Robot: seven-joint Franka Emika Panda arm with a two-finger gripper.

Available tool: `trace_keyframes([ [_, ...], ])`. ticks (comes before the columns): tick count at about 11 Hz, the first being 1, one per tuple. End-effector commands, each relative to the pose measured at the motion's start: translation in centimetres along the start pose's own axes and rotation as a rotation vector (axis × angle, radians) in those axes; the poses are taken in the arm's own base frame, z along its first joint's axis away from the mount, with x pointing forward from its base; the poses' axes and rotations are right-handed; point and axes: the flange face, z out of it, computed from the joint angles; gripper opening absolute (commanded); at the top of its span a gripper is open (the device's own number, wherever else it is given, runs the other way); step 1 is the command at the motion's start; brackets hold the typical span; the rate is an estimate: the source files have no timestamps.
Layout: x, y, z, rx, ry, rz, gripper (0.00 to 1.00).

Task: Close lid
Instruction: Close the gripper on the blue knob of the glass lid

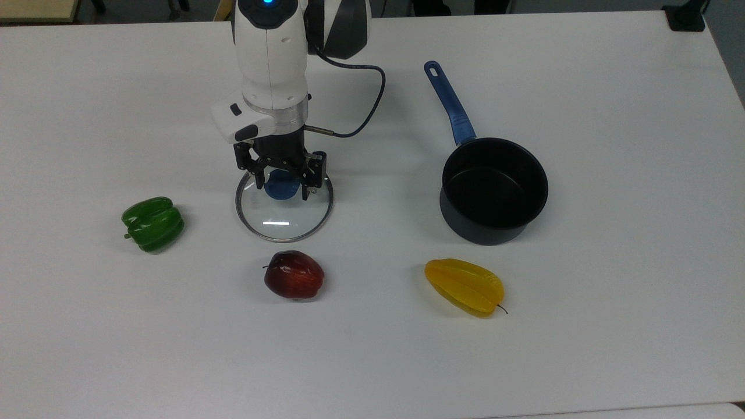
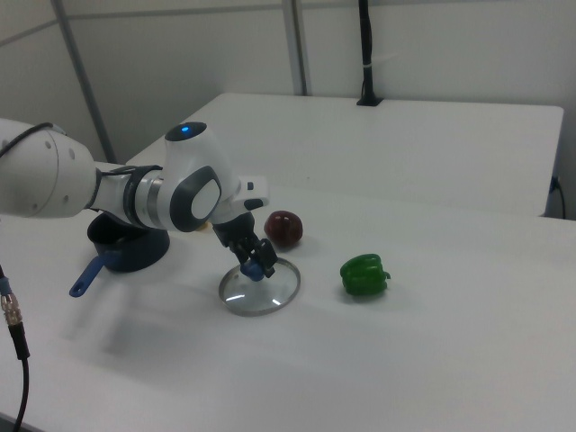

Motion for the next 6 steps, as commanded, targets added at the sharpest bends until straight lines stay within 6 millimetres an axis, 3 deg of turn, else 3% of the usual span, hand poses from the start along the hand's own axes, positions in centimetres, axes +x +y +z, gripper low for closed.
trace_keyframes([
  [1, 0.14, -0.27, -0.12, -0.009, 0.016, 0.004, 0.74],
  [6, -0.42, -0.37, -0.22, -0.021, -0.025, 0.002, 0.74],
])
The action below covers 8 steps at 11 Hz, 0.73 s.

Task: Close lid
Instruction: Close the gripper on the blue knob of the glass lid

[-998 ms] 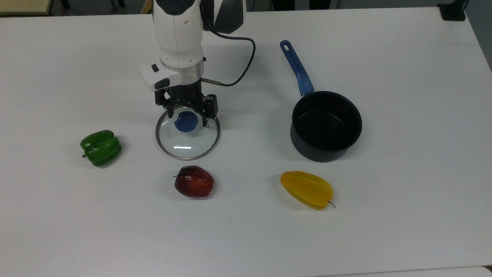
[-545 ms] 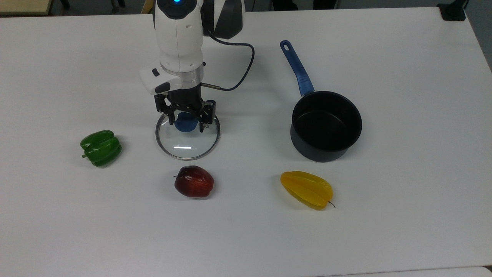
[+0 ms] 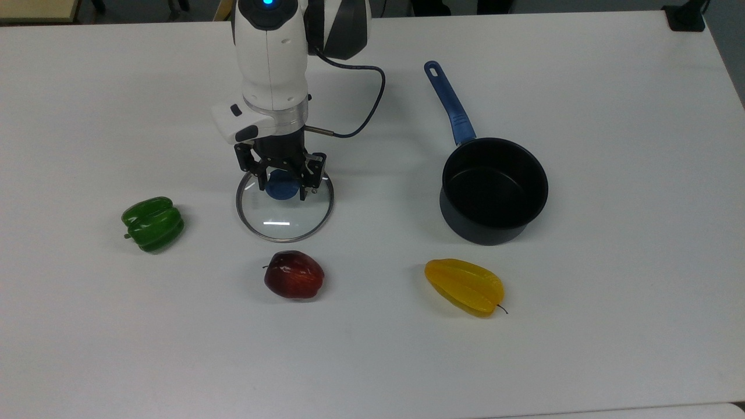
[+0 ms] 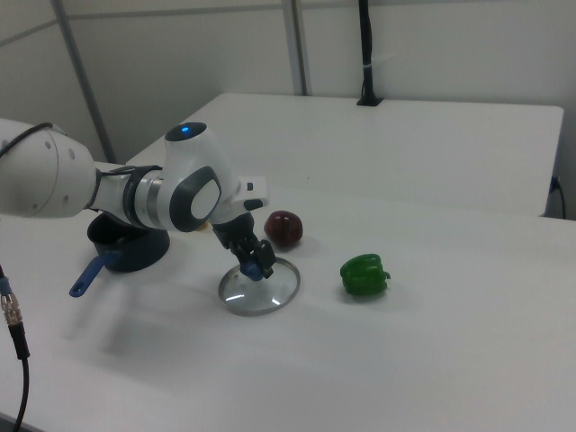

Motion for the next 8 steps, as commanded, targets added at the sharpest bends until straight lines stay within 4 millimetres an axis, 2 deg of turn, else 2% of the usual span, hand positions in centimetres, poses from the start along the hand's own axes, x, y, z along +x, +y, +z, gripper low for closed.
trace_keyframes([
  [1, -0.5, -0.3, -0.3, -0.025, -0.036, 0.004, 0.74],
  [2, -0.5, -0.2, -0.5, -0.026, -0.037, 0.004, 0.74],
  [4, -0.6, -0.1, -0.8, -0.031, -0.052, 0.006, 0.66],
  [6, -0.2, 0.3, -1.5, -0.03, -0.04, 0.019, 0.49],
  [8, -0.1, 0.4, -1.9, -0.029, -0.034, 0.039, 0.45],
])
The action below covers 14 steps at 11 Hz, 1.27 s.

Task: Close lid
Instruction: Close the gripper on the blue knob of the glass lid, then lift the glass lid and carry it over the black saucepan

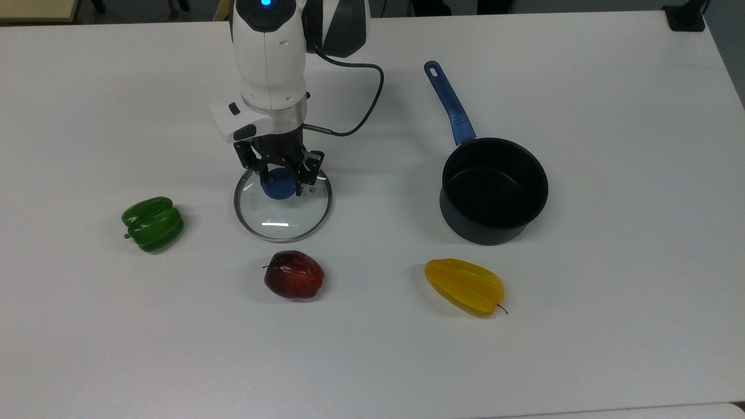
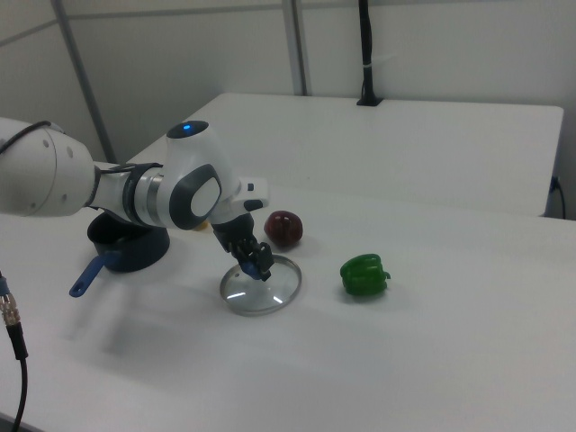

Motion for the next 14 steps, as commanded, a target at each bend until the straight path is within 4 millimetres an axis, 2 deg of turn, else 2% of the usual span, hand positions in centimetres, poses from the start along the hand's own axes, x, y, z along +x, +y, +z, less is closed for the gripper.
trace_keyframes([
  [1, 0.1, 0.1, -1.9, -0.017, 0.001, 0.026, 0.45],
  [2, 0.1, 0.1, -2.5, -0.019, 0.0, 0.024, 0.45],
  [6, 2.2, 0.3, -8.5, -0.056, -0.059, 0.037, 0.45],
  [8, 3.0, -1.6, -11.9, -0.055, -0.065, 0.018, 0.45],
  [11, 2.5, -8.0, -16.3, -0.043, -0.051, -0.02, 0.45],
  [13, 1.0, -13.9, -17.5, -0.022, -0.027, -0.086, 0.45],
  [14, -0.1, -16.4, -17.2, -0.019, -0.031, -0.127, 0.45],
])
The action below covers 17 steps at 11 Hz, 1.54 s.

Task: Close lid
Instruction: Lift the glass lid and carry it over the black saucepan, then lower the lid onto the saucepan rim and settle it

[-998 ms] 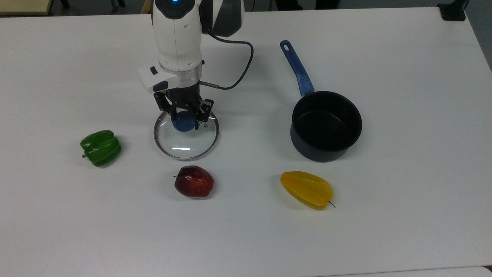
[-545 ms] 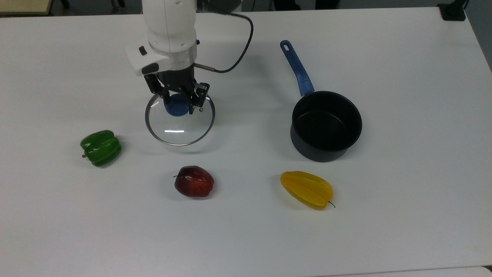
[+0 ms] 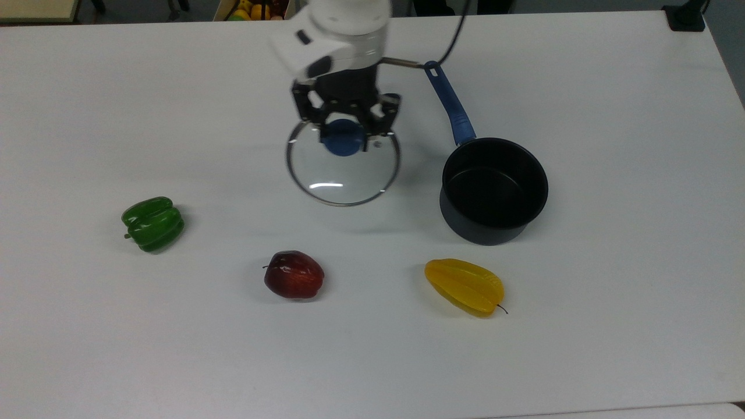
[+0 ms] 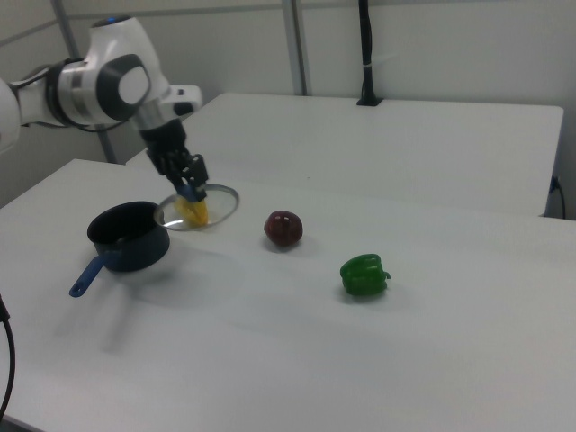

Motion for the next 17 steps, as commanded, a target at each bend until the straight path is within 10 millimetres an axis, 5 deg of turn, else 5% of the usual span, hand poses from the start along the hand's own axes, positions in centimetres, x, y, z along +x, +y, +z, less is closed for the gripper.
trace_keyframes([
  [1, -2.0, -7.7, -1.2, 0.001, 0.018, -0.096, 0.45],
  [6, -4.9, -17.9, -0.6, 0.07, 0.096, -0.249, 0.45],
  [8, -6.2, -20.5, 2.0, 0.059, 0.068, -0.291, 0.45],
  [17, -6.5, -22.6, 5.1, 0.085, 0.113, -0.318, 0.45],
])
